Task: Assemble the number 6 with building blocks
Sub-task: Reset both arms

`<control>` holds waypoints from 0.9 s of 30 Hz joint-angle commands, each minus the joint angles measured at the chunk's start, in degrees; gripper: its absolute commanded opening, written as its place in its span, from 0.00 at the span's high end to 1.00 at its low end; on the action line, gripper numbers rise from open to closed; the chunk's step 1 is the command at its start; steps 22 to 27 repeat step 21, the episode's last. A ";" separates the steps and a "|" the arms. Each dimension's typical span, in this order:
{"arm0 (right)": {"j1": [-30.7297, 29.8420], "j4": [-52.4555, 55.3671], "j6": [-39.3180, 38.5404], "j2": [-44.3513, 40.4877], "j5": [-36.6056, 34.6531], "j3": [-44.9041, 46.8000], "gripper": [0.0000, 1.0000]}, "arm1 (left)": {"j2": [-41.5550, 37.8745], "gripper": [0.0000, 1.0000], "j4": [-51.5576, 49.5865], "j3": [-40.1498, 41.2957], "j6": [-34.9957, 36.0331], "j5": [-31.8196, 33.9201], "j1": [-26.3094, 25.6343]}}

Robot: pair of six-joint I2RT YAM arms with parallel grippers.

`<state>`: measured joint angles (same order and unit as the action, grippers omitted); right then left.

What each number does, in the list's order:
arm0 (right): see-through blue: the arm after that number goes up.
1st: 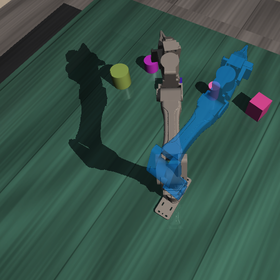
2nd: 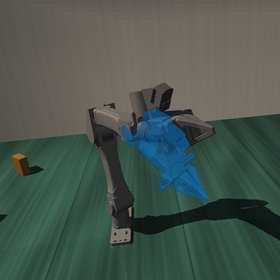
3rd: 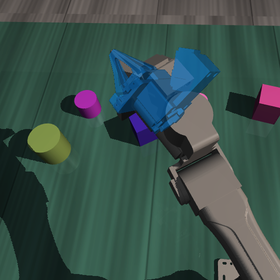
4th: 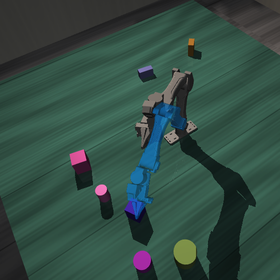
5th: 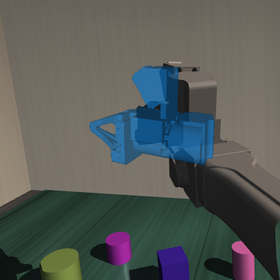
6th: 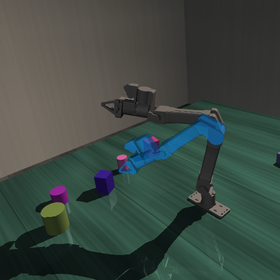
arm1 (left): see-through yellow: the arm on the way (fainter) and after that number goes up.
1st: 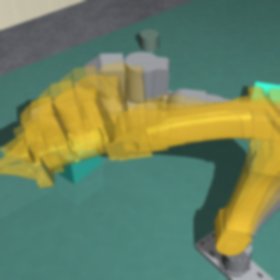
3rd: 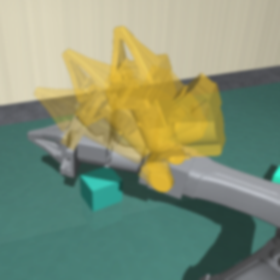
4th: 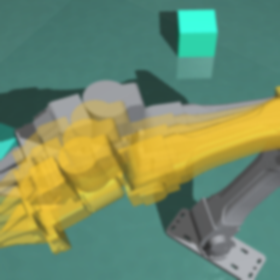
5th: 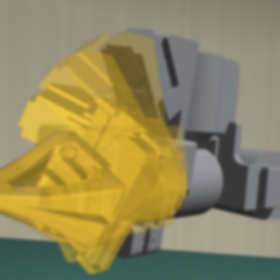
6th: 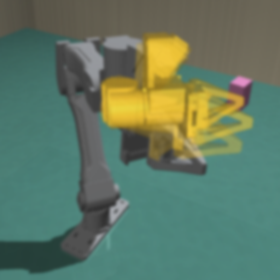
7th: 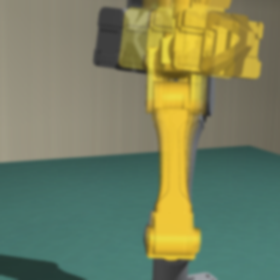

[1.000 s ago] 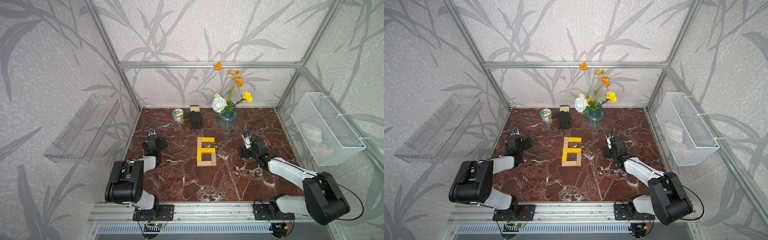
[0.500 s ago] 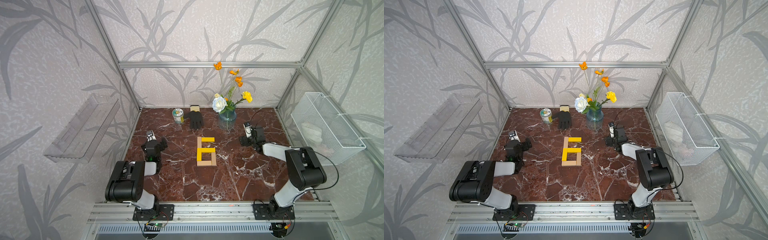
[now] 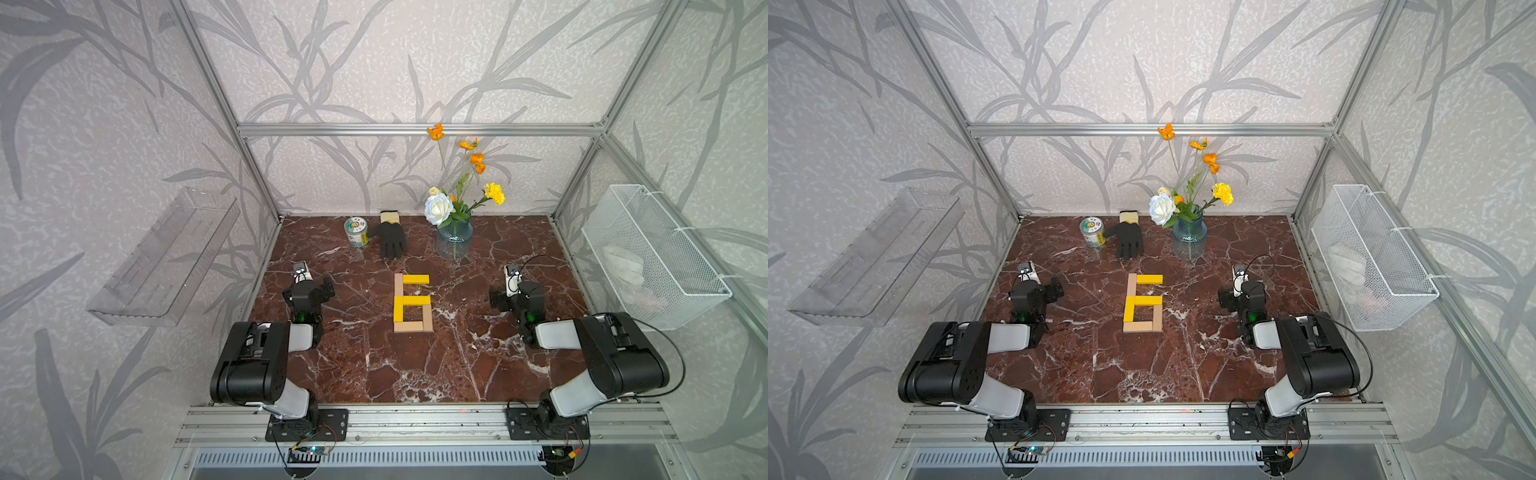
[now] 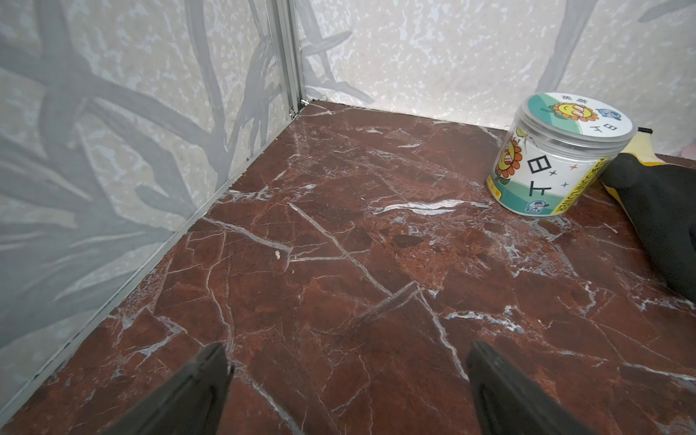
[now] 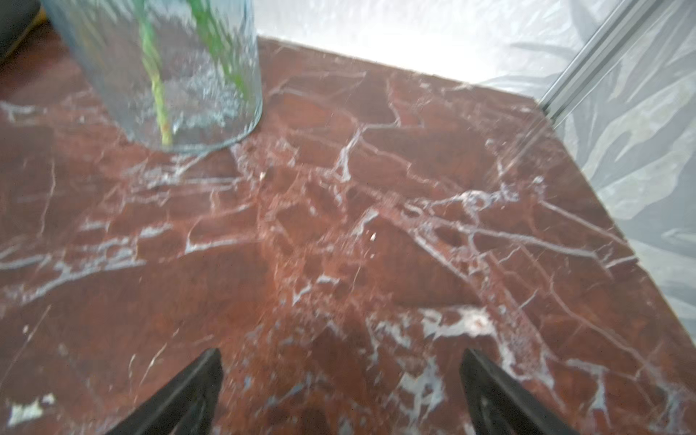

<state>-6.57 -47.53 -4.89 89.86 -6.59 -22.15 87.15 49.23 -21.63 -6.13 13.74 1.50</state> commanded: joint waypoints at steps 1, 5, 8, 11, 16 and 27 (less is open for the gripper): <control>0.32 -0.17 1.35 -1.79 1.58 -1.18 0.01 | -0.18 0.00 -0.37 -0.26 0.51 0.42 -0.33; 0.31 0.52 1.38 -1.88 1.54 -1.39 0.01 | -0.13 0.00 -0.37 -0.30 0.54 0.48 -0.29; 0.24 0.63 1.19 -1.97 1.62 -1.40 0.01 | -0.21 0.00 -0.39 -0.26 0.51 0.42 -0.29; 0.23 0.70 1.18 -1.97 1.60 -1.40 0.01 | -0.22 0.00 -0.39 -0.26 0.57 0.41 -0.30; 0.23 1.35 1.28 -1.97 1.68 -1.83 0.01 | -0.16 0.00 -0.37 -0.31 0.51 0.41 -0.34; 0.23 0.97 1.14 -1.97 1.71 -1.58 0.01 | -0.17 0.00 -0.37 -0.26 0.51 0.38 -0.27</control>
